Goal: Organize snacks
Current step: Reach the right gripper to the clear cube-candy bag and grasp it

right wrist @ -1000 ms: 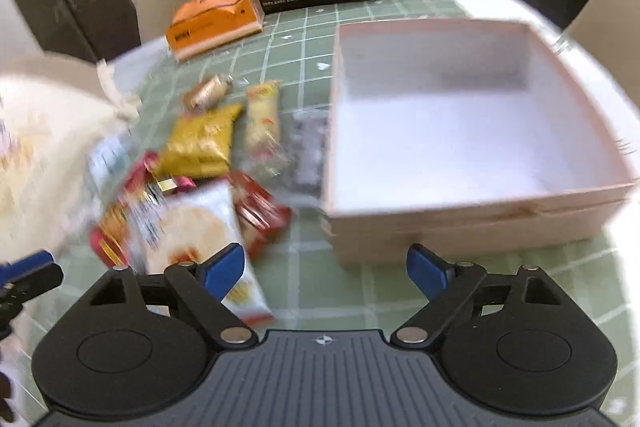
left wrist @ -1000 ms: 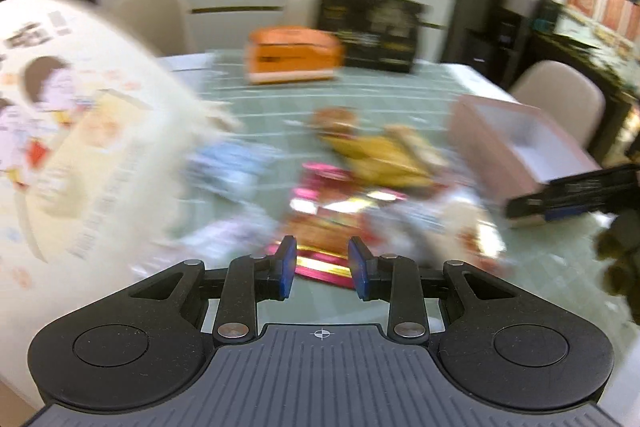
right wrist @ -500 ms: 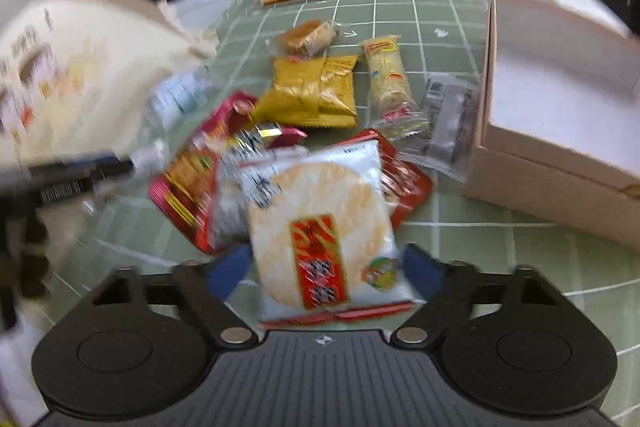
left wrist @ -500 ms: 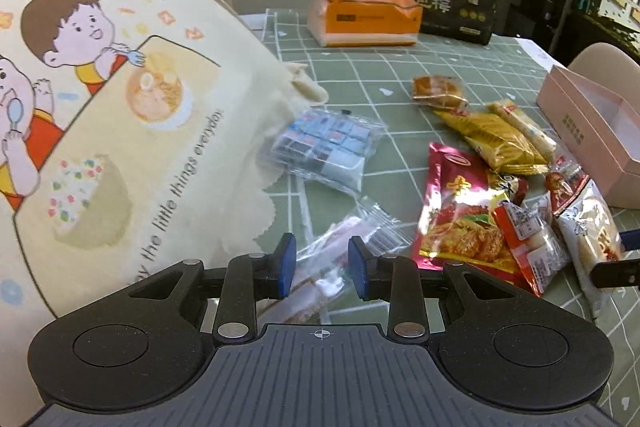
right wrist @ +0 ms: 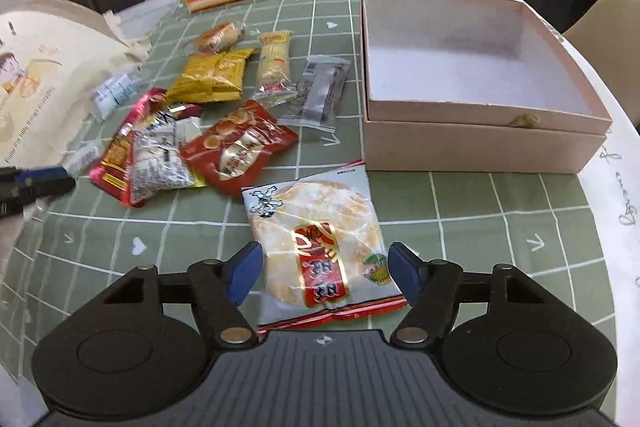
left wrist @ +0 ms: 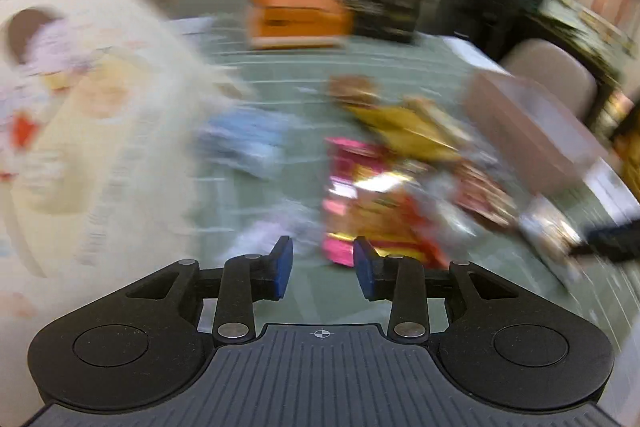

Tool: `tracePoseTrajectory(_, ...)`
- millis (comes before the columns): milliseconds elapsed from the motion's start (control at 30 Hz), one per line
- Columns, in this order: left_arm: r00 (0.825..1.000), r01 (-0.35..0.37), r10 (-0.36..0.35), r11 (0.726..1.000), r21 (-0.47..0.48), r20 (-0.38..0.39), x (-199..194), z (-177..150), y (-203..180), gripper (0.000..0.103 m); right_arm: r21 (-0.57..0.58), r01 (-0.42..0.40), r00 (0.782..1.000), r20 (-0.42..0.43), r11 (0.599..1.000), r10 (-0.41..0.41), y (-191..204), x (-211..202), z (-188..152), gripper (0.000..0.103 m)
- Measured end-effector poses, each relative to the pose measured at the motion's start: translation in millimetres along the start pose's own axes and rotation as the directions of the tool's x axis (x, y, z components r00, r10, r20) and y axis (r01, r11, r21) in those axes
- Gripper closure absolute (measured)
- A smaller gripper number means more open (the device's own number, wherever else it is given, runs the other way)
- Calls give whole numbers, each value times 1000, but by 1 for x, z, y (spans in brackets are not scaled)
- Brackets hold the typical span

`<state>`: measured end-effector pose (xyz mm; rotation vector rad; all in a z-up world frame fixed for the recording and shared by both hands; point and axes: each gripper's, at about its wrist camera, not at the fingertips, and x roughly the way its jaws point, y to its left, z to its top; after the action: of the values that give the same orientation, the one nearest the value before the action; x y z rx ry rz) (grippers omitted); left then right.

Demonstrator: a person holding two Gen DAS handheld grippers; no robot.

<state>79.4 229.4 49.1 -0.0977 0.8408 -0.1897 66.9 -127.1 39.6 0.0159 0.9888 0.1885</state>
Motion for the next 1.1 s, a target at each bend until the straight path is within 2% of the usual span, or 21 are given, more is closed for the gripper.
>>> tracePoseTrajectory(67, 998, -52, 50, 998, -41, -49, 13, 7, 16, 66, 21, -21, 1000, 8, 1000, 20, -2, -4, -3, 30)
tracePoseTrajectory(167, 992, -94, 92, 995, -22, -81, 27, 8, 25, 64, 57, -32, 999, 32, 998, 30, -10, -5, -1, 30)
tracePoseTrajectory(267, 993, -78, 72, 995, -59, -91, 23, 9, 30, 64, 87, -20, 999, 36, 996, 16, -20, 4, 16, 30)
tracePoseTrajectory(400, 992, -60, 56, 997, -42, -111, 19, 0, 29, 62, 77, -30, 999, 46, 997, 26, -19, 24, 52, 29)
tracePoseTrajectory(533, 993, 0, -8, 998, -67, -120, 12, -11, 26, 62, 75, -43, 999, 21, 996, 42, -4, 49, 85, 29)
tracePoseTrajectory(667, 986, 95, -103, 993, -71, -128, 6, -25, 9, 61, 27, -49, 999, 18, 998, 49, 23, 52, 93, 29)
tracePoseTrajectory(733, 975, 169, -178, 982, -82, -131, 5, -32, -5, 61, 19, -61, 998, 18, 998, 61, 33, 43, 92, 29)
tracePoseTrajectory(800, 955, 252, -265, 961, -110, -133, 4, -40, -18, 62, 14, -76, 997, 16, 997, 76, 43, 34, 92, 29)
tracePoseTrajectory(900, 935, 320, -335, 938, -133, -113, -4, -49, -33, 62, -96, -101, 995, 18, 990, 103, 77, 27, 101, 28)
tracePoseTrajectory(967, 948, 298, -310, 945, -134, -74, -16, -54, -37, 62, -225, -110, 993, 10, 968, 115, 113, 30, 108, 26)
tracePoseTrajectory(1033, 972, 218, -230, 962, -161, -57, -28, -59, -33, 62, -354, -143, 989, -11, 924, 148, 155, 41, 117, 26)
tracePoseTrajectory(1100, 986, 148, -161, 967, -209, -45, -41, -64, -20, 62, -355, -176, 984, -23, 918, 179, 186, 58, 130, 26)
